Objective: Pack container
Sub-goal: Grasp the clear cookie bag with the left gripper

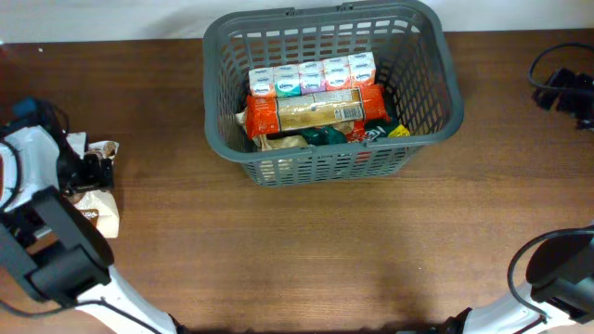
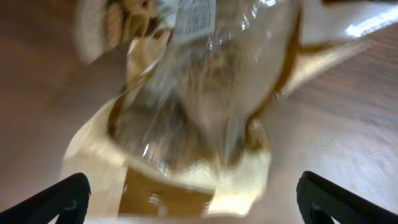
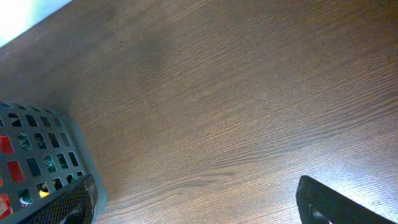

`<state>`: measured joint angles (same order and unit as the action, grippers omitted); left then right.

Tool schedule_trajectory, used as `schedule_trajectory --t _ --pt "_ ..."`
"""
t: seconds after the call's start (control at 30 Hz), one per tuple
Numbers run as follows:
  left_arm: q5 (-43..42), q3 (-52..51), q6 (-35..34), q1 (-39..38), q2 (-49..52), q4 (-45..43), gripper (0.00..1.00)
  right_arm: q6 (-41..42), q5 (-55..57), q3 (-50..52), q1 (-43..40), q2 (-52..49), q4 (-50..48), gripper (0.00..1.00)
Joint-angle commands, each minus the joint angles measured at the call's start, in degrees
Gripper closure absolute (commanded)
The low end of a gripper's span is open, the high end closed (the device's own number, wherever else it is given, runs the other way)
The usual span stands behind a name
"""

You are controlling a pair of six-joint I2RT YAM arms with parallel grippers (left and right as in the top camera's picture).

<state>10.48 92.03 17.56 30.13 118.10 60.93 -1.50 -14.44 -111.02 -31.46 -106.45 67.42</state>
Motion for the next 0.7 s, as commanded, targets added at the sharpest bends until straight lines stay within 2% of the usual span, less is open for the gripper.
schedule_trajectory --t 0.0,0.07,0.13,0.23,0.27,0.3,0.47,0.67 --pt "-0.7 -0.1 -0.8 0.0 3.1 -0.9 0.00 0.3 0.1 0.2 -0.1 0.9 0.0 0.01" --pt "-0.6 -0.1 -0.8 0.0 4.1 -1.0 0.04 0.3 0.1 0.2 -0.1 0.9 0.0 0.01" --pt "-0.6 -0.1 -0.8 0.0 4.9 -1.3 0.30 0.3 0.1 0.2 -0.1 0.9 0.0 0.01" --pt "-0.7 -0.1 -0.8 0.0 5.3 -2.1 0.80 0.3 0.1 0.2 -0.1 0.9 0.0 0.01" --pt "-0.6 -0.1 -0.8 0.0 5.3 -2.2 0.91 0.3 0.1 0.2 -0.1 0.9 0.0 0.01" --pt "-0.7 -0.1 -0.8 0.0 5.3 -1.9 0.98 0.3 0.1 0.2 -0.1 0.9 0.0 0.01" --pt "-3.4 3.5 -0.9 0.0 5.2 3.5 0.98 0.3 0.1 0.2 -0.1 0.9 0.0 0.01" --pt "-5.2 21.6 -1.5 -1.2 2.9 15.5 0.98 0.3 0.1 0.2 -0.1 0.9 0.0 0.01"
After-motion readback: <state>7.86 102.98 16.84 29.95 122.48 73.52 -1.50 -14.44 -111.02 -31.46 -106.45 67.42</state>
